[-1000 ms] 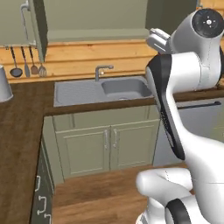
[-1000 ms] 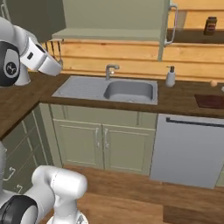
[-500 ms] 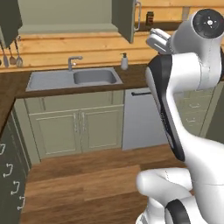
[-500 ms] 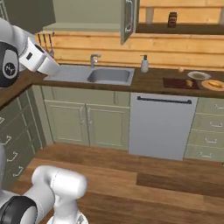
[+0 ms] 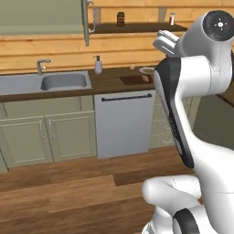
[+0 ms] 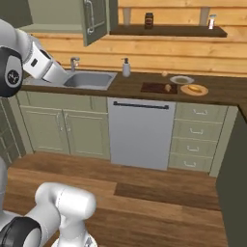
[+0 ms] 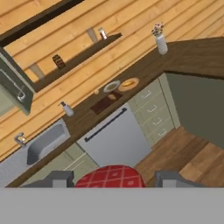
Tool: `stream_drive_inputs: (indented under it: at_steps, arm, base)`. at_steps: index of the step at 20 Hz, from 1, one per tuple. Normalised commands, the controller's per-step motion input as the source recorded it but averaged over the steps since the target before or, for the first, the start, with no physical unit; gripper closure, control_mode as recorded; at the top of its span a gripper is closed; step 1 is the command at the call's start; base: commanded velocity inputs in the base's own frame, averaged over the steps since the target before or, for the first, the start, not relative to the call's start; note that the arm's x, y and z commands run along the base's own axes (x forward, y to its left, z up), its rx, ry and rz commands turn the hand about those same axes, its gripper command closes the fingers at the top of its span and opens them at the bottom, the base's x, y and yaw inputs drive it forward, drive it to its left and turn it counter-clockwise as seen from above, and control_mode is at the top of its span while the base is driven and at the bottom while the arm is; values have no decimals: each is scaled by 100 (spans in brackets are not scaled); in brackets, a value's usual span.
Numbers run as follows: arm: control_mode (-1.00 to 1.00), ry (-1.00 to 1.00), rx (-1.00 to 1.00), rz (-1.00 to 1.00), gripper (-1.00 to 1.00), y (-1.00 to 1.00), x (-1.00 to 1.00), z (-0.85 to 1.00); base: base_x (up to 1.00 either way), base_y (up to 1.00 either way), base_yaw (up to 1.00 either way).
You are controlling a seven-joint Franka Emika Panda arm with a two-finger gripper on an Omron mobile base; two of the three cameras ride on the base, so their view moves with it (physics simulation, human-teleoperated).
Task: From the different types of pastries on the counter, select a croissant and place it on the cutting board. Then retrieve a jar of jam from the cabinet and place it alongside the croissant on the cutting board.
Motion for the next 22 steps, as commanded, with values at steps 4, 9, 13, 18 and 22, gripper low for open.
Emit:
stream_drive_inputs:
  at_steps: [4, 9, 13, 18, 22]
  arm:
    - [100, 0, 0, 0, 100, 0, 0, 0]
    - [100, 0, 0, 0, 100, 0, 0, 0]
    - [100, 0, 0, 0, 100, 0, 0, 0]
    - [100, 0, 0, 0, 100, 0, 0, 0]
    - [100, 0, 0, 0, 100, 0, 0, 0]
  base:
    - [-1, -100, 7]
    - [72, -86, 20]
    - [100, -46, 25]
    - [77, -28, 29]
    - [73, -78, 31]
